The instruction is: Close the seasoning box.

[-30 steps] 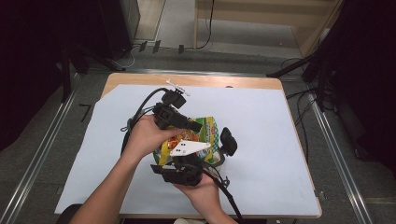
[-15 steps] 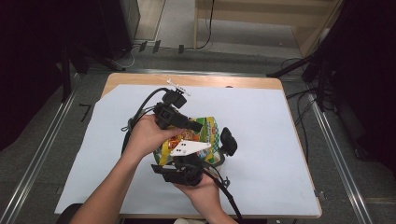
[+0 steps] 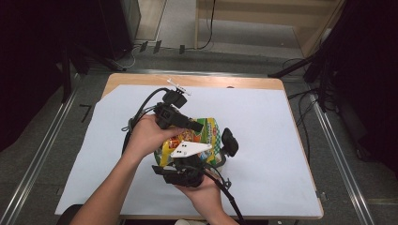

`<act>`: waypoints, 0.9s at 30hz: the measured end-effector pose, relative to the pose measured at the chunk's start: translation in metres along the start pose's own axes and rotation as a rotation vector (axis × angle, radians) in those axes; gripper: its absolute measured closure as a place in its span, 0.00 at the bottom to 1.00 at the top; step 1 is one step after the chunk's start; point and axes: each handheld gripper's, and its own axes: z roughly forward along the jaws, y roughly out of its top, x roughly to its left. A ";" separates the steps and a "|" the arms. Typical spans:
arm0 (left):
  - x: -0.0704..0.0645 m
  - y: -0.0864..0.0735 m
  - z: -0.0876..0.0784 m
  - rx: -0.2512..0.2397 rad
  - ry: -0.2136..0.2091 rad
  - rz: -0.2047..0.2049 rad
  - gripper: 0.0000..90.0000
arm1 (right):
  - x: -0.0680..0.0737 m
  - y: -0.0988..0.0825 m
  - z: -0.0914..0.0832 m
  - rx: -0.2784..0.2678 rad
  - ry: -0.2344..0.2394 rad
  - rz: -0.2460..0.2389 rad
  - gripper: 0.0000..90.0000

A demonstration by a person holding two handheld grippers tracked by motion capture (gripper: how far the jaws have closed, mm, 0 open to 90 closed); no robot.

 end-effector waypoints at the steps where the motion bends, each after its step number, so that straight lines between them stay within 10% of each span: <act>1: 0.000 0.000 0.000 0.001 0.000 0.001 0.88 | 0.000 0.000 0.000 0.000 0.000 0.000 0.74; 27: -0.013 -0.001 -0.004 -0.008 0.022 0.031 0.87 | -0.004 -0.003 0.003 -0.012 0.011 0.014 0.75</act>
